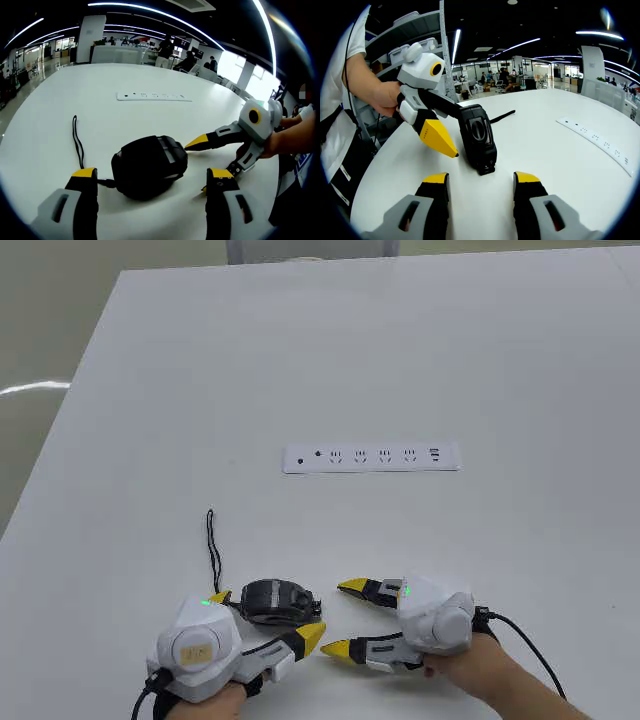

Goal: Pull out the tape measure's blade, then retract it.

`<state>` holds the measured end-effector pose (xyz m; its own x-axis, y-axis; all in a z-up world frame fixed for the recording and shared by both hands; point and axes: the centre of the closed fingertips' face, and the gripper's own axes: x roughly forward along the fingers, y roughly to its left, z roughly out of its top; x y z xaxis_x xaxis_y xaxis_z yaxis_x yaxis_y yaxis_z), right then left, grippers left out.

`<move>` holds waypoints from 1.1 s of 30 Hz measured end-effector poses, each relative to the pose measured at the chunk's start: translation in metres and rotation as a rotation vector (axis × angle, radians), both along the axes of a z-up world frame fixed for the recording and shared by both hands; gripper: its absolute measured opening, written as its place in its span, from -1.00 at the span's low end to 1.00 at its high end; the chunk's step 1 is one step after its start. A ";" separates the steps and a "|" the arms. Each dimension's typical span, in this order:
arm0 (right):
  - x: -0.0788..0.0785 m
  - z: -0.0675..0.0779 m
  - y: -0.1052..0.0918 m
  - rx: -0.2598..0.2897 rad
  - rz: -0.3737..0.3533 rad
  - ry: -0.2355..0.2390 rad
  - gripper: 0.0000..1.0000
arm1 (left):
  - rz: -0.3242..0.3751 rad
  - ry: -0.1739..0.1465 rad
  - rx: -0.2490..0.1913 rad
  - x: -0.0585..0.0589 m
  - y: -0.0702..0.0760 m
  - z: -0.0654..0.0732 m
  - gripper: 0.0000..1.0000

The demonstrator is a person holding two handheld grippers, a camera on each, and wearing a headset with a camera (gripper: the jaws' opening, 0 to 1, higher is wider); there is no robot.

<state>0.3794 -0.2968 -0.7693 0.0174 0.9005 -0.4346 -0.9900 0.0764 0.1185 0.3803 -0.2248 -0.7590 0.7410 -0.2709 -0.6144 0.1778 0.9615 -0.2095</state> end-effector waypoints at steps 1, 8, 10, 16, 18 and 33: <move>-0.001 0.001 -0.002 -0.005 -0.005 0.001 0.03 | -0.012 0.006 0.006 -0.001 0.000 -0.001 0.77; -0.001 0.003 -0.011 -0.056 -0.080 0.035 0.07 | -0.106 0.003 0.051 -0.010 0.001 -0.001 0.77; -0.002 0.002 -0.011 -0.070 -0.083 0.039 0.08 | -0.114 0.004 0.050 -0.012 0.002 -0.001 0.76; -0.003 0.006 -0.015 -0.068 -0.102 0.041 0.06 | -0.154 -0.004 0.065 -0.015 0.001 0.002 0.75; -0.004 0.008 -0.017 -0.070 -0.106 0.037 0.07 | -0.169 -0.007 0.072 -0.017 0.001 0.003 0.74; -0.023 0.014 -0.056 -0.076 -0.211 0.040 0.14 | -0.233 0.006 0.067 -0.050 0.016 0.009 0.73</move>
